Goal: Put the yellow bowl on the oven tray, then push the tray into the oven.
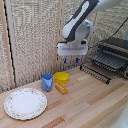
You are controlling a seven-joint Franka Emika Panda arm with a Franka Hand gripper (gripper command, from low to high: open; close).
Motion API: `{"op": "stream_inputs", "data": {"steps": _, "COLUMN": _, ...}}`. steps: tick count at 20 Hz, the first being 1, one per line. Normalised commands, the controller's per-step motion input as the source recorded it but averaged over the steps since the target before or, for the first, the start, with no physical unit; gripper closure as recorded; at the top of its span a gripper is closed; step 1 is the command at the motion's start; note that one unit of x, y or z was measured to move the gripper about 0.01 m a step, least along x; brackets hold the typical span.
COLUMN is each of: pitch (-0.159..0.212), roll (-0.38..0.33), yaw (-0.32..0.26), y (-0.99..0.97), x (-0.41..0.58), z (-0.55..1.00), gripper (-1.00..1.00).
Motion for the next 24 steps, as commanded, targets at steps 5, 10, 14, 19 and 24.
{"op": "stream_inputs", "data": {"steps": 5, "pitch": 0.006, "roll": -0.053, "yaw": 0.0, "y": -0.16, "x": 0.204, "z": -0.41, "gripper": -1.0}}
{"op": "stream_inputs", "data": {"steps": 10, "pitch": 0.019, "roll": -0.041, "yaw": 0.0, "y": -0.05, "x": 0.277, "z": -0.43, "gripper": -1.0}}
{"op": "stream_inputs", "data": {"steps": 14, "pitch": 0.077, "roll": -0.068, "yaw": 0.0, "y": 0.09, "x": 0.228, "z": -0.38, "gripper": -1.0}}
{"op": "stream_inputs", "data": {"steps": 19, "pitch": 0.07, "roll": -0.083, "yaw": 0.0, "y": 0.29, "x": 0.168, "z": -0.19, "gripper": -1.0}}
{"op": "stream_inputs", "data": {"steps": 24, "pitch": 0.024, "roll": -0.025, "yaw": -0.001, "y": 0.17, "x": 0.082, "z": -0.02, "gripper": 1.0}}
